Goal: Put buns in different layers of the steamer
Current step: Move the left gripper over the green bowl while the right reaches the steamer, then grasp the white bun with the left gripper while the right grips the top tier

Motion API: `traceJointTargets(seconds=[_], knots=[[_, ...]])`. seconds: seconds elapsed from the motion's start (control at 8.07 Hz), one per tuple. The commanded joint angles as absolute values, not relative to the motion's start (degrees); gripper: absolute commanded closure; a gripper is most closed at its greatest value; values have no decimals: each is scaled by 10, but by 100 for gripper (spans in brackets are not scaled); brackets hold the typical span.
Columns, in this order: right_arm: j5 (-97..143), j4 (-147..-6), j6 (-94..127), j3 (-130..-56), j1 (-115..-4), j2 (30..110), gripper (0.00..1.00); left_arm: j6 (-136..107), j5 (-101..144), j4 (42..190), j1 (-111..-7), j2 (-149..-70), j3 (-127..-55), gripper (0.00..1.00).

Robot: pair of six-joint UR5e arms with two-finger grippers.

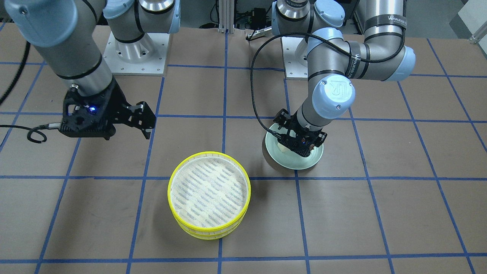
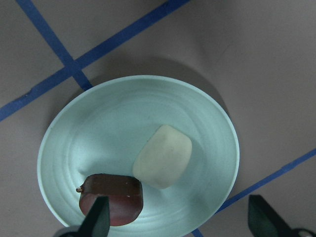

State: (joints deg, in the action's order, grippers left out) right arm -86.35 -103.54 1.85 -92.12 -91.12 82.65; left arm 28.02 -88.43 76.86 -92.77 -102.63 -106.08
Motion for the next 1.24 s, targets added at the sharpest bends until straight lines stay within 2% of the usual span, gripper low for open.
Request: traceJointTargets(seconds=[0.0,0.5,0.74,0.87,0.99,1.12], knots=[[-866,-1127,141,-928,-971,753,0,281,-900,732,-932,-1058,-1079,0],[-863,-1205,149,-933,-976,680,0,279,-899,710,-932,-1094,-1086,4],[-862,-1229,159,-948,-976,664,14,279,-899,705,-933,-1100,-1101,10],[-861,-1238,160,-955,-976,664,32,279,-899,702,-935,-1100,-1108,16],[-861,-1238,161,-955,-976,664,60,279,-900,702,-937,-1099,-1108,36],[-853,-1238,160,-955,-976,664,80,279,-900,703,-940,-1099,-1107,75]])
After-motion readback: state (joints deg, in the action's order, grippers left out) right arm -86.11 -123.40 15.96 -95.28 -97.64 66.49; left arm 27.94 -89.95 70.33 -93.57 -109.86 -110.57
